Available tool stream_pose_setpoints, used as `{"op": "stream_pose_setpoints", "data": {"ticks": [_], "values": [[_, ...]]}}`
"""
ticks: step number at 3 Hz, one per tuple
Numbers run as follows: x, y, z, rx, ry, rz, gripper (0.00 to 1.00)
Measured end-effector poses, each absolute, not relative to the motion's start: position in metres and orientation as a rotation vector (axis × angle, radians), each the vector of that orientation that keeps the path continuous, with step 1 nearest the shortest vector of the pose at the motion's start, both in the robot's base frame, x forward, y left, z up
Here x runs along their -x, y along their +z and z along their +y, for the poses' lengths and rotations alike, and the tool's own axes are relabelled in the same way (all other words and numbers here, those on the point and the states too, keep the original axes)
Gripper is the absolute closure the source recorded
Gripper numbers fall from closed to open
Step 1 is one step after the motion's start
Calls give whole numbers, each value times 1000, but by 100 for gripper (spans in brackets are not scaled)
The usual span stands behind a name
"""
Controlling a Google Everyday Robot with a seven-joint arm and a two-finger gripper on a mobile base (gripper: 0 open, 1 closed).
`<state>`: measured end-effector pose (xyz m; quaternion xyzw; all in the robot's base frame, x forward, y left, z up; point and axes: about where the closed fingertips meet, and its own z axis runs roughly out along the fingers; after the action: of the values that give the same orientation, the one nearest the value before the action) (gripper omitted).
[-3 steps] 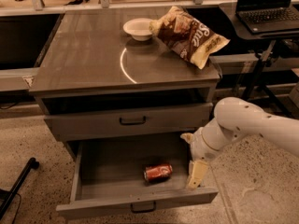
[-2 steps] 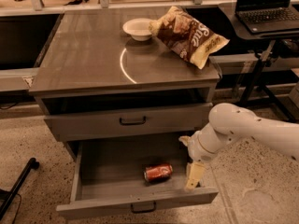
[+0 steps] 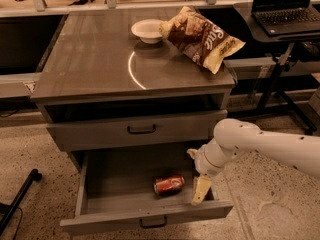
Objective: Pick coke can from middle drawer and place on counter
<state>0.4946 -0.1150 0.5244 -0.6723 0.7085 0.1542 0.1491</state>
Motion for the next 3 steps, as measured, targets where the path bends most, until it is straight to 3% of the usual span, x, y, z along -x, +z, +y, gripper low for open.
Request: {"op": "stream_pose_setpoints", "data": {"ticks": [3], "values": [[-534,470,-101,1926,412,1992,0]]}}
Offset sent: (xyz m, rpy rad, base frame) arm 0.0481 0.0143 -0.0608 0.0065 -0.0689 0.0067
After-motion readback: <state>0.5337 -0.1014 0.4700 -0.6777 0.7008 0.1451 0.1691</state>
